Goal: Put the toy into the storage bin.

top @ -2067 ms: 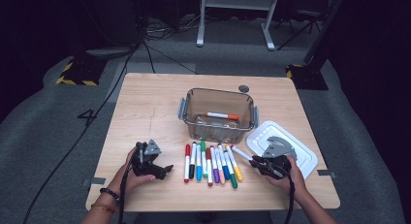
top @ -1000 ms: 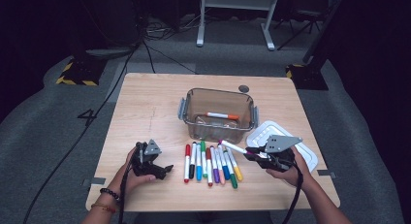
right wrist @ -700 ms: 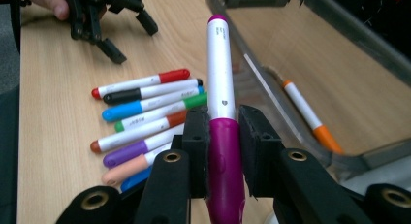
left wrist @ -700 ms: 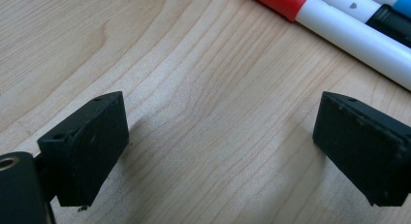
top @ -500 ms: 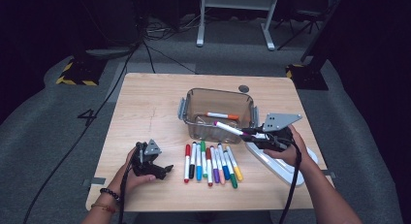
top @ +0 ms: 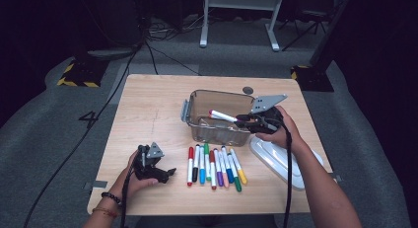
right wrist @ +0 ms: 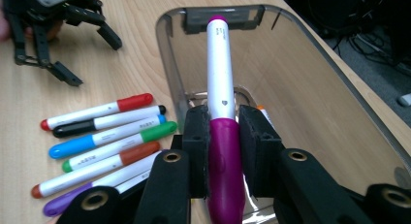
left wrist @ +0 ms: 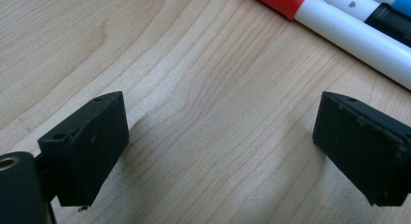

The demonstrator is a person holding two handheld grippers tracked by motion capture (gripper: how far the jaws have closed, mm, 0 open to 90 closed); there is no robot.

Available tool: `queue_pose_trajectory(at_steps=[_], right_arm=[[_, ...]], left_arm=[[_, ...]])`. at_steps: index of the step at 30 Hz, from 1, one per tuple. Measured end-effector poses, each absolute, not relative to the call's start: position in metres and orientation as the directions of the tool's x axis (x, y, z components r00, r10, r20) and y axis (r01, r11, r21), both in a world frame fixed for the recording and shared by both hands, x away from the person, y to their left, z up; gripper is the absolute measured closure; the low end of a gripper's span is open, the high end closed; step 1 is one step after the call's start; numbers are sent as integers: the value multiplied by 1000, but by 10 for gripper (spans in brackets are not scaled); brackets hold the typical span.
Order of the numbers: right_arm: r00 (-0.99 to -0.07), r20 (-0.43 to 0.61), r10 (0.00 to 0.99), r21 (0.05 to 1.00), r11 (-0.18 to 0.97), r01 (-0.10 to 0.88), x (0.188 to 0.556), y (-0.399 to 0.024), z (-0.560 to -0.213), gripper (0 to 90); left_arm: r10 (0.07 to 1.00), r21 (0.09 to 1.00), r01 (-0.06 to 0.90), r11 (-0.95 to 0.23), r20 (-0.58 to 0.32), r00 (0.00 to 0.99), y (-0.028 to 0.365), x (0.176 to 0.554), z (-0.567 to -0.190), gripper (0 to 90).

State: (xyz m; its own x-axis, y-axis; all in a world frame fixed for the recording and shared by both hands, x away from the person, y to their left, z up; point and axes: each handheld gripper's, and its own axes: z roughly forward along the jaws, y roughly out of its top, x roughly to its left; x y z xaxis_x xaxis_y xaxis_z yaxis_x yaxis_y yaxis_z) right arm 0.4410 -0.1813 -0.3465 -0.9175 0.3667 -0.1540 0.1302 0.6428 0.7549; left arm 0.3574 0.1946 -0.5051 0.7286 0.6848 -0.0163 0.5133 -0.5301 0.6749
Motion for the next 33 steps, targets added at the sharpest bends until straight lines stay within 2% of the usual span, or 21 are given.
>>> queue_pose_trajectory(at_steps=[15, 33], right_arm=[[-928, -123, 353, 665, 723, 187, 492, -168, -365, 747], [-949, -117, 291, 536, 823, 187, 507, -148, -388, 746]], left_arm=[[686, 674, 512, -532, -11, 727, 195, 357, -505, 62], [686, 674, 513, -532, -12, 727, 195, 357, -505, 63]])
